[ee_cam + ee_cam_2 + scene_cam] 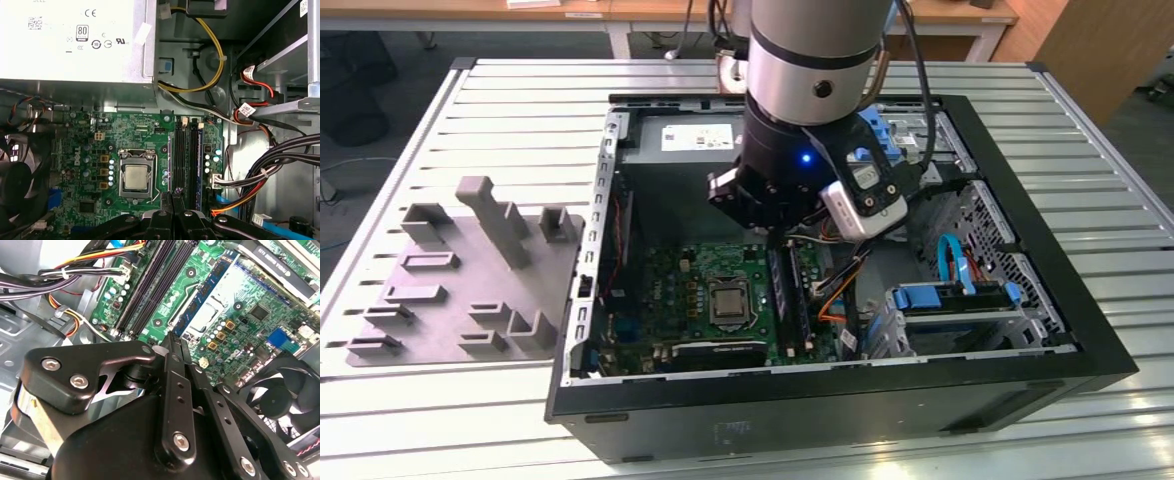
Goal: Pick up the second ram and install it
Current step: 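Insert the second ram into the second slot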
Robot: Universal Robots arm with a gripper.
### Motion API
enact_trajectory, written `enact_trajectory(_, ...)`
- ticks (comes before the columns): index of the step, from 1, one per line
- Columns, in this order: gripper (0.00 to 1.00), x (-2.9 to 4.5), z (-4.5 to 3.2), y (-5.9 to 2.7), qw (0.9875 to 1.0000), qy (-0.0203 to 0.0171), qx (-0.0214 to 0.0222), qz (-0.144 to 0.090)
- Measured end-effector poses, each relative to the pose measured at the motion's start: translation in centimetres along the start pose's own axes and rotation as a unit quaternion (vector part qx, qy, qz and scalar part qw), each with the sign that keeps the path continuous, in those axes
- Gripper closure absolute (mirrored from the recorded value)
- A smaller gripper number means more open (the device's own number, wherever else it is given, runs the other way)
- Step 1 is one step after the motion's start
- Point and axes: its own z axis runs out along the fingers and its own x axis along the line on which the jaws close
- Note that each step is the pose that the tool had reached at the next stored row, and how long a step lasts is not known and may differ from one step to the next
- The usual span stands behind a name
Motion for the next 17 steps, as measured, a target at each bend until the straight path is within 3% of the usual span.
enact_trajectory(4,0.88,-0.11,0.09,0.38,1.0000,0.0000,0.0000,0.000)
enact_trajectory(17,0.88,-0.84,1.38,1.33,1.0000,0.0004,0.0001,-0.006)
